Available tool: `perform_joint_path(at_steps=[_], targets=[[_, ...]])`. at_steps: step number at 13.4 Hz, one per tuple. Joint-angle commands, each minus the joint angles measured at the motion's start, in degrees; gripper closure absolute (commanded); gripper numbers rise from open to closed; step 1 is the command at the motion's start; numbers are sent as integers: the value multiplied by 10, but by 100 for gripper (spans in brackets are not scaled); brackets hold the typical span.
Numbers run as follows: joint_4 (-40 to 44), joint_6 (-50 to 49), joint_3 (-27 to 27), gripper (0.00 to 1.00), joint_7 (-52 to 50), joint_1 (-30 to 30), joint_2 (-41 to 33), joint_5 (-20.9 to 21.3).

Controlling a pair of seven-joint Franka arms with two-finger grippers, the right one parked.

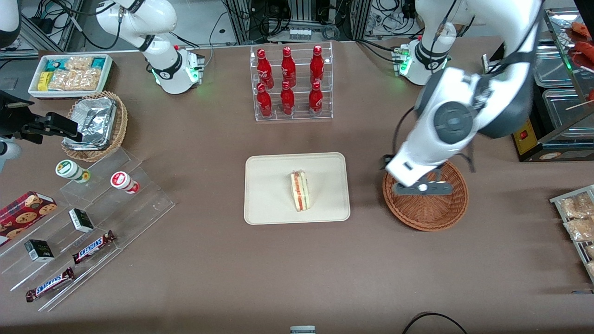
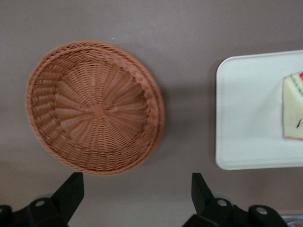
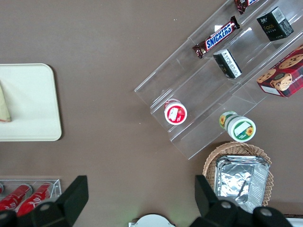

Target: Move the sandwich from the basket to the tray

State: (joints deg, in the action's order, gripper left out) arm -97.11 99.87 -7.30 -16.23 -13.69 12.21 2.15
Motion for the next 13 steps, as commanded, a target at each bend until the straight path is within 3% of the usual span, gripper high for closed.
perform_joint_path(at_steps=[1, 5, 13], targets=[[-56, -25, -4, 0, 79, 31, -74, -9], [-43, -112, -4, 0, 200, 110, -124, -29], [39, -187, 59, 0, 233, 114, -148, -13]])
